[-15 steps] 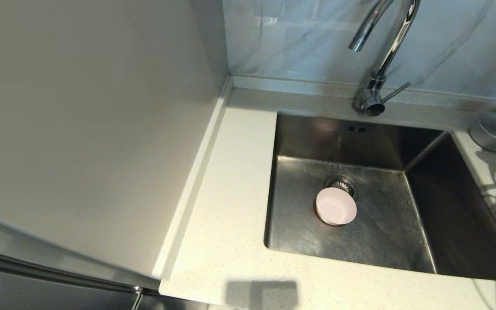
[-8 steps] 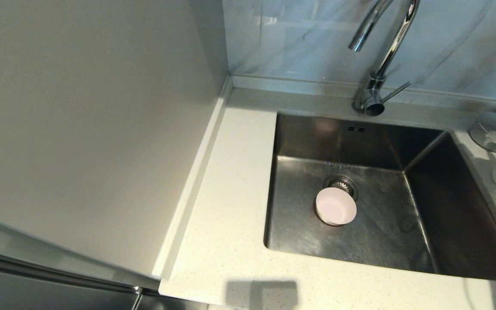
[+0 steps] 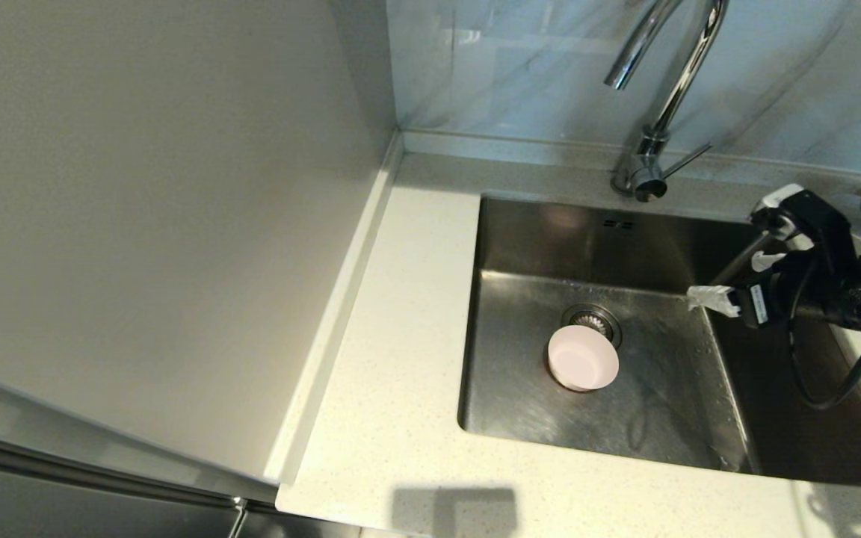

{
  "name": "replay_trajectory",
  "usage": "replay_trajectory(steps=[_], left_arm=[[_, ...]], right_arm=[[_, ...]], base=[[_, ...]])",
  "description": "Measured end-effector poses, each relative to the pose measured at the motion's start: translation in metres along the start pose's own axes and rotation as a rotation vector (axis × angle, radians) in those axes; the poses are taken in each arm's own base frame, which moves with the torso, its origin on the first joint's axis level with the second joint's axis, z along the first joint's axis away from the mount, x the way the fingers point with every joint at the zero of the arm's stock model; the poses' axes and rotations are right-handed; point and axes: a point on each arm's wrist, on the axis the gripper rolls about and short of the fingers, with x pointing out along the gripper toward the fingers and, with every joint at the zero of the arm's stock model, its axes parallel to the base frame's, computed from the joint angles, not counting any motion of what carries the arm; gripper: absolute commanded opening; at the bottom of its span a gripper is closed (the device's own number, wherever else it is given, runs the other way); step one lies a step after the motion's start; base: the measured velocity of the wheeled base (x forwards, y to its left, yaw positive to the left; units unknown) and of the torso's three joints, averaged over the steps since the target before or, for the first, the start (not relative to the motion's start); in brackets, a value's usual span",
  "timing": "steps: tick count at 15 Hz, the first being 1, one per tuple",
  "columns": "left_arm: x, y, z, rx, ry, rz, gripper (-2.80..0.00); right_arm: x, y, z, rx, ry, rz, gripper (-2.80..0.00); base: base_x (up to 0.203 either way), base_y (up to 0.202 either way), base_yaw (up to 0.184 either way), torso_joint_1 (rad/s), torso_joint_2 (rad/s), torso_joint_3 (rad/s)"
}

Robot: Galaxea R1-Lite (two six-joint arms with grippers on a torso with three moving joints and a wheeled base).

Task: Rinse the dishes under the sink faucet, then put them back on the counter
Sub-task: Place the bowl on the table

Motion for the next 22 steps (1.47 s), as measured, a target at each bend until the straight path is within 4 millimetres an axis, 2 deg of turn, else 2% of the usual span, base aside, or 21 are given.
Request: replay_trajectory(steps=[3, 7, 10, 14, 18, 22], left_arm=[[0.0, 0.0, 0.0, 0.0, 0.0, 0.0, -2.8], [0.0, 0.0, 0.0, 0.0, 0.0, 0.0, -2.8], [0.0, 0.0, 0.0, 0.0, 0.0, 0.0, -2.8], [0.0, 0.0, 0.0, 0.0, 0.0, 0.0, -2.8], [0.0, 0.0, 0.0, 0.0, 0.0, 0.0, -2.8], [0.0, 0.0, 0.0, 0.0, -0.001, 0.0, -2.8]], right_arm=[[0.029, 0.016, -0.014, -0.016, 0.065, 0.025, 0.0], [0.078, 0.032, -0.03, -0.031, 0.035, 0.001, 0.0], [0.105, 0.042, -0.05, -0.074, 0.041, 0.005, 0.0], [0.118, 0.06, -0.075, -0.118, 0.119, 0.064, 0.0], [0.122, 0.081, -0.084, -0.141, 0.15, 0.119, 0.0], [0.131, 0.091, -0.09, -0.151, 0.167, 0.142, 0.0]], base=[[0.0, 0.0, 0.0, 0.0, 0.0, 0.0], [0.0, 0.0, 0.0, 0.0, 0.0, 0.0], [0.0, 0.0, 0.0, 0.0, 0.0, 0.0], [0.0, 0.0, 0.0, 0.0, 0.0, 0.0], [0.0, 0.0, 0.0, 0.0, 0.0, 0.0], [0.0, 0.0, 0.0, 0.0, 0.0, 0.0]])
